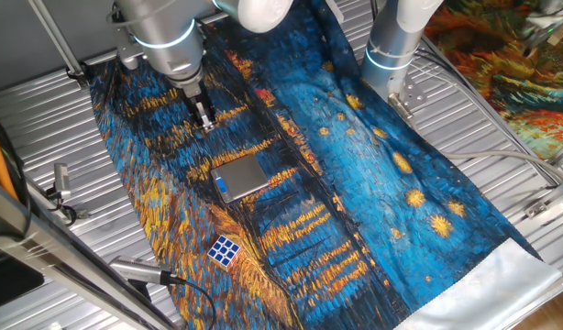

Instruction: Place the block on the scale

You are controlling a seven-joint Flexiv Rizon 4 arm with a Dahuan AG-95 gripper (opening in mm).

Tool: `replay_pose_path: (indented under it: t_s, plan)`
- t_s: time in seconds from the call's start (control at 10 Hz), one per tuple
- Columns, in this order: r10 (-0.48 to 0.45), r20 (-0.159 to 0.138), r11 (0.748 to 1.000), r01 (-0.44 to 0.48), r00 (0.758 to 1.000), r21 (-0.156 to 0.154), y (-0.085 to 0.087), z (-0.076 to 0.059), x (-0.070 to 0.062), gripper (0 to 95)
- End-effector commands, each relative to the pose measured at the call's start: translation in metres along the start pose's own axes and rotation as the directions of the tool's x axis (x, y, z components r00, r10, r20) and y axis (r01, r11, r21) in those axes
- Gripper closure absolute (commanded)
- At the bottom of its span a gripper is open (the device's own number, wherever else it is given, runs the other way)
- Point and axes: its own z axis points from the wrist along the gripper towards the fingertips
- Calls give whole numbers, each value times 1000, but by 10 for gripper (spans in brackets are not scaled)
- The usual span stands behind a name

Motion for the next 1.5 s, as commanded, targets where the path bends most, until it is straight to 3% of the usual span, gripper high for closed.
replay_pose_path:
  t_s: [0.1, 0.5, 1.1, 1.5]
  plan:
    - [2, -3, 1000, -2, 1000, 3, 0, -1, -1, 950]
    - [17, -10, 1000, -17, 1000, 1, 0, -1, 0, 950]
    - [-188, -22, 982, 188, 982, -12, 0, -1, 0, 950]
    - [-251, -19, 968, 250, 968, -18, 0, -1, 0, 950]
